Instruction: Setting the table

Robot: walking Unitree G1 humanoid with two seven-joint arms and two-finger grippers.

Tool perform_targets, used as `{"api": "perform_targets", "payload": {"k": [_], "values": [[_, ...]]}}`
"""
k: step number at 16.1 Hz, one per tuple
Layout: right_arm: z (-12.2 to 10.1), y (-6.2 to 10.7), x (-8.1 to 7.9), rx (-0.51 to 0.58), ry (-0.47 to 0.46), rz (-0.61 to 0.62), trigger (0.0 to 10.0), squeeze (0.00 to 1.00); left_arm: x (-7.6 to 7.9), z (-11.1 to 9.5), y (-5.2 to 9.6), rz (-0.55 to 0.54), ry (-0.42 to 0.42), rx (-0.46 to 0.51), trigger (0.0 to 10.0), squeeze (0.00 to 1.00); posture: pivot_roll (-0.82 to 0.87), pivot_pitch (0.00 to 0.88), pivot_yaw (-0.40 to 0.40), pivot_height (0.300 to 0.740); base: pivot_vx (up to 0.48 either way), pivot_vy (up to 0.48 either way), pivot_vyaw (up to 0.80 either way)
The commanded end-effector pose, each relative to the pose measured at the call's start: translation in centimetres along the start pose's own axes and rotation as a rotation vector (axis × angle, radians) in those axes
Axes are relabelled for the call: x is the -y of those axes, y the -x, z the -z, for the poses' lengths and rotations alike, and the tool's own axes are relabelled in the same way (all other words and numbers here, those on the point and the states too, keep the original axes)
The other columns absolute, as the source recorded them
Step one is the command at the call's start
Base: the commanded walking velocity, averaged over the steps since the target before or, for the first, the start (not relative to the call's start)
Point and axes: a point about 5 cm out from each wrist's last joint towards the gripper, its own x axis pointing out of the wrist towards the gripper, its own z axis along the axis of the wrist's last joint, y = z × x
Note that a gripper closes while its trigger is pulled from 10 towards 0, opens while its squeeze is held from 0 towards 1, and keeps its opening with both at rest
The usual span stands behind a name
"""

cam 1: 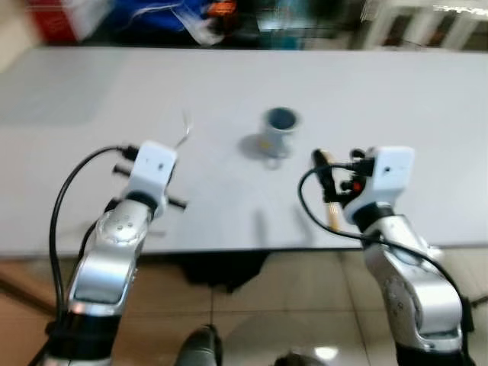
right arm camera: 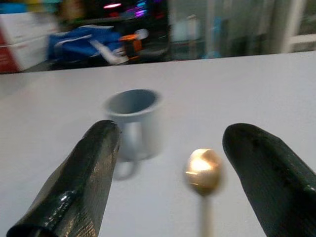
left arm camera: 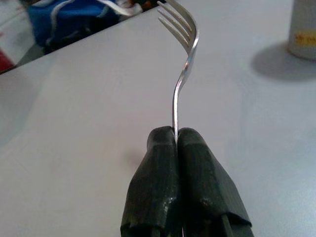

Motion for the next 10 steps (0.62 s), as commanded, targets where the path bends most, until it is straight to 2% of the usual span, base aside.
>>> {"api": "perform_targets", "payload": {"k": [1, 2, 3, 4, 6, 8, 10], "values": [[0.0, 0.5, 0.4, -0.009, 0.000, 0.024, 10.0, 0.00, -0.2, 0.2, 0.0, -0.027, -0.039, -0.025, 10.0, 0.00, 0.06, 0.115, 0.004, 0.740, 0.000, 0.000, 0.00], [0.1, 0.6, 0.2, -0.017, -0.003, 0.008, 10.0, 0.00, -0.8, 0.7, 0.0, -0.061, -0.077, -0.063, 10.0, 0.00, 0.06, 0.111, 0.003, 0.740, 0.000, 0.000, 0.00], [0.2, 0.9, -0.6, -0.029, -0.005, -0.067, 10.0, 0.00, -1.6, 1.2, -0.1, -0.106, -0.165, -0.093, 10.0, 0.00, 0.06, 0.112, 0.002, 0.740, 0.000, 0.000, 0.00], [0.1, 1.3, -1.5, -0.018, -0.037, -0.155, 10.0, 0.00, -2.1, 1.7, -0.1, -0.144, -0.214, -0.124, 10.0, 0.00, 0.06, 0.111, 0.002, 0.740, 0.000, 0.000, 0.00], [0.4, 2.3, -3.0, -0.077, -0.056, -0.348, 10.0, 0.00, -3.3, 2.8, -0.5, -0.232, -0.263, -0.203, 10.0, 0.00, 0.05, 0.117, -0.010, 0.740, 0.000, 0.000, 0.00], [0.5, 2.6, -3.3, -0.097, -0.029, -0.409, 10.0, 0.00, -3.4, 3.2, -0.7, -0.261, -0.271, -0.231, 10.0, 0.00, 0.05, 0.123, -0.015, 0.740, 0.000, 0.000, 0.00], [0.6, 2.9, -3.5, -0.110, -0.022, -0.456, 10.0, 0.00, -2.7, 3.4, -0.8, -0.244, -0.305, -0.237, 10.0, 0.00, 0.04, 0.130, -0.015, 0.740, 0.000, 0.000, 0.00]]}}
